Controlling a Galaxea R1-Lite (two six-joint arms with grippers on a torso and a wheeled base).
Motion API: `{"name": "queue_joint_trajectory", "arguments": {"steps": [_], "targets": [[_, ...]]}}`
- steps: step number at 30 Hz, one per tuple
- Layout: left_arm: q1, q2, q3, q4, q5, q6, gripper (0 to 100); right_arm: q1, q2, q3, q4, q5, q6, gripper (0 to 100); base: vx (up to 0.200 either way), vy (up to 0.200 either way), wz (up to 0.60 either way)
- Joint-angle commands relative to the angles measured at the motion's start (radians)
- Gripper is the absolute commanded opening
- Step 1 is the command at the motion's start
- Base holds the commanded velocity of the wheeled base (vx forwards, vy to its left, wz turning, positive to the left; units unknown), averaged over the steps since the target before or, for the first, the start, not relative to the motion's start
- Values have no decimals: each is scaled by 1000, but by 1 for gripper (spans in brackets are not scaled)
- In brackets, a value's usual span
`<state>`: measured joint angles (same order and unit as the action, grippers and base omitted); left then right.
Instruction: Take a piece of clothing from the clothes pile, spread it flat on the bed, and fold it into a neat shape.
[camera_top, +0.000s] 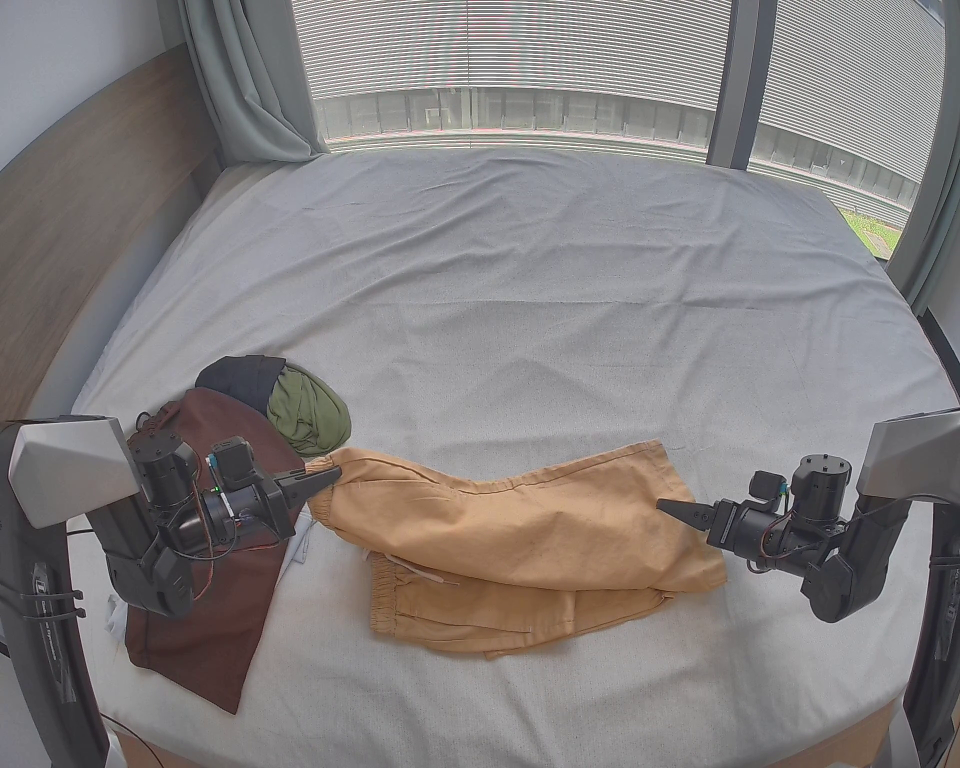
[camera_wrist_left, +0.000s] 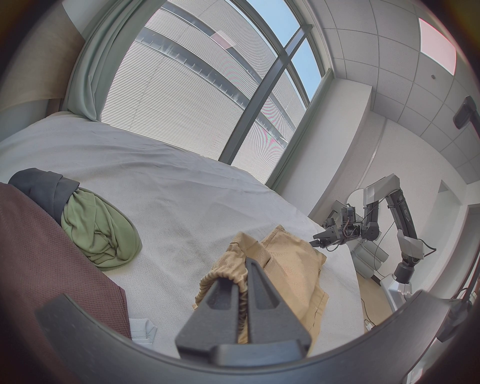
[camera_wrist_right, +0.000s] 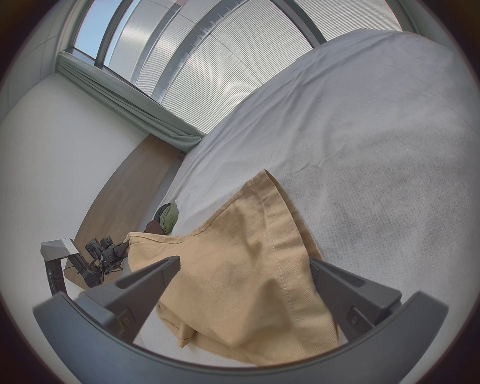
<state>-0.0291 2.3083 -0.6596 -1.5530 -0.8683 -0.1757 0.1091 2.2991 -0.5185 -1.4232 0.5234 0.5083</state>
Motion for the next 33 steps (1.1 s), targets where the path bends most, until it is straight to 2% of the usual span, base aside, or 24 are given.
{"name": "queue_joint_trajectory", "arguments": {"steps": [1, 19, 26, 32, 33], "targets": [[0, 2, 0, -1, 0, -1, 0, -2, 11, -2, -13, 0, 1, 100, 0, 0, 0], [0, 0, -5, -1, 0, -1, 0, 11, 33, 2, -22, 1, 3, 100, 0, 0, 0], [0, 0, -6, -1, 0, -1, 0, 18, 34, 14, -112, 1, 3, 100, 0, 0, 0], [2, 2, -12, -1, 0, -1, 0, 14, 43, 9, -115, 1, 3, 100, 0, 0, 0], [2, 2, -14, -1, 0, -1, 0, 14, 45, 11, -115, 1, 3, 0, 0, 0, 0]]}}
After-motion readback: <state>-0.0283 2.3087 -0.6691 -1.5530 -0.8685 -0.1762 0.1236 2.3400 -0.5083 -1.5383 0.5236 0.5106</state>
